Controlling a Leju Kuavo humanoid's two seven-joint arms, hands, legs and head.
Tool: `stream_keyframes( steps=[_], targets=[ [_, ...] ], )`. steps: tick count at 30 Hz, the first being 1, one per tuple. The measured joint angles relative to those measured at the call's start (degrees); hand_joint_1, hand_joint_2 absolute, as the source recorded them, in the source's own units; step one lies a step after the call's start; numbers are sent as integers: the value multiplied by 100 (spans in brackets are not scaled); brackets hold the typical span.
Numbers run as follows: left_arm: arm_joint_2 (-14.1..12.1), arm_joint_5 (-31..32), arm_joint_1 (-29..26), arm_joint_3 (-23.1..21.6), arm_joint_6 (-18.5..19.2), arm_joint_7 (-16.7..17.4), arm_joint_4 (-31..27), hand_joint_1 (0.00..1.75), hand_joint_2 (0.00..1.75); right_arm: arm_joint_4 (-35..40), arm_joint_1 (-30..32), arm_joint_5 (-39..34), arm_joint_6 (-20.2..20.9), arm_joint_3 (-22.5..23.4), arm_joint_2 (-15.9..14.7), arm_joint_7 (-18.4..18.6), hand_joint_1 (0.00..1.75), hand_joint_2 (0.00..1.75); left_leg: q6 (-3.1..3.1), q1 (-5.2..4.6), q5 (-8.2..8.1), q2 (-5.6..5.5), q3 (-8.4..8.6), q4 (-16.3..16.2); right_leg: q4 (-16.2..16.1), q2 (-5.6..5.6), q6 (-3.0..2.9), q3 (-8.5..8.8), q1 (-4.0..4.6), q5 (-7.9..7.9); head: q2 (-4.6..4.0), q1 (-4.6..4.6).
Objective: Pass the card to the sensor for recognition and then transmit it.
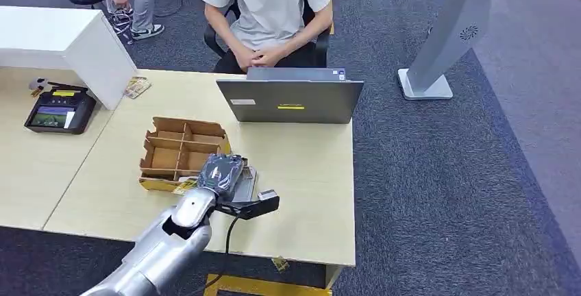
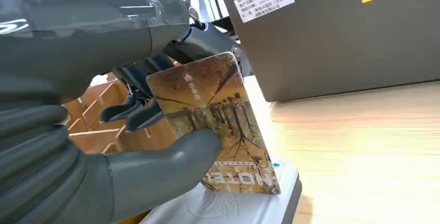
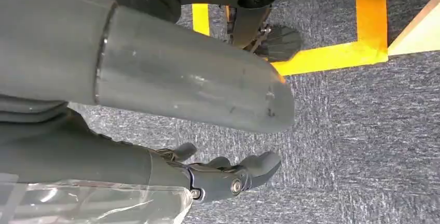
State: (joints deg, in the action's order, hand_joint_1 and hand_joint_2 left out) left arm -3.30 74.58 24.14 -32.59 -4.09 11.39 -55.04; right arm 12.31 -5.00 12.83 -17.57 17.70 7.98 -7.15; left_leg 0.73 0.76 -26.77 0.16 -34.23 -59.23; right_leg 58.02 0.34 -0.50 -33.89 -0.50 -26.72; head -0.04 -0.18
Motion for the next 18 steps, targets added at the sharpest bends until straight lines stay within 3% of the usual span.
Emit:
stream_keyframes(
  steps=[7, 10, 13, 14, 18],
  targets=[
    [20, -59, 166, 31, 138, -59, 243, 175, 175, 0, 0, 59, -17, 9, 0, 18, 0, 0, 0, 0, 0, -4, 10, 1, 0, -5, 0, 13, 0, 0, 0, -2],
    [22, -195, 123, 79, -747, -466, 232, 175, 175, 0, 1, 123, 4, 22, 0, 9, 0, 0, -1, 1, 2, -1, 9, 0, 1, -1, -1, 9, 0, 1, 0, -4],
    [-110, 406, 196, 129, -1930, -470, -347, 175, 175, -2, -18, 376, 20, 18, 0, 57, 0, 0, -5, 2, 17, -16, -6, -1, 3, -19, -1, 1, 2, 3, 0, -4],
    [-180, 488, 359, 140, -2088, -496, -486, 175, 175, -2, -44, 442, 20, -2, 0, 112, 0, 0, -5, 3, 19, -21, -9, -1, 4, -25, -2, 1, 3, 3, 0, -2],
    [-431, 402, 1117, 363, -1982, -697, -715, 175, 175, 0, -135, 575, 26, -63, 4, 210, 0, 0, -3, 3, 24, -14, -9, -1, 8, -19, -10, -5, 4, 12, 0, -4]
  ],
)
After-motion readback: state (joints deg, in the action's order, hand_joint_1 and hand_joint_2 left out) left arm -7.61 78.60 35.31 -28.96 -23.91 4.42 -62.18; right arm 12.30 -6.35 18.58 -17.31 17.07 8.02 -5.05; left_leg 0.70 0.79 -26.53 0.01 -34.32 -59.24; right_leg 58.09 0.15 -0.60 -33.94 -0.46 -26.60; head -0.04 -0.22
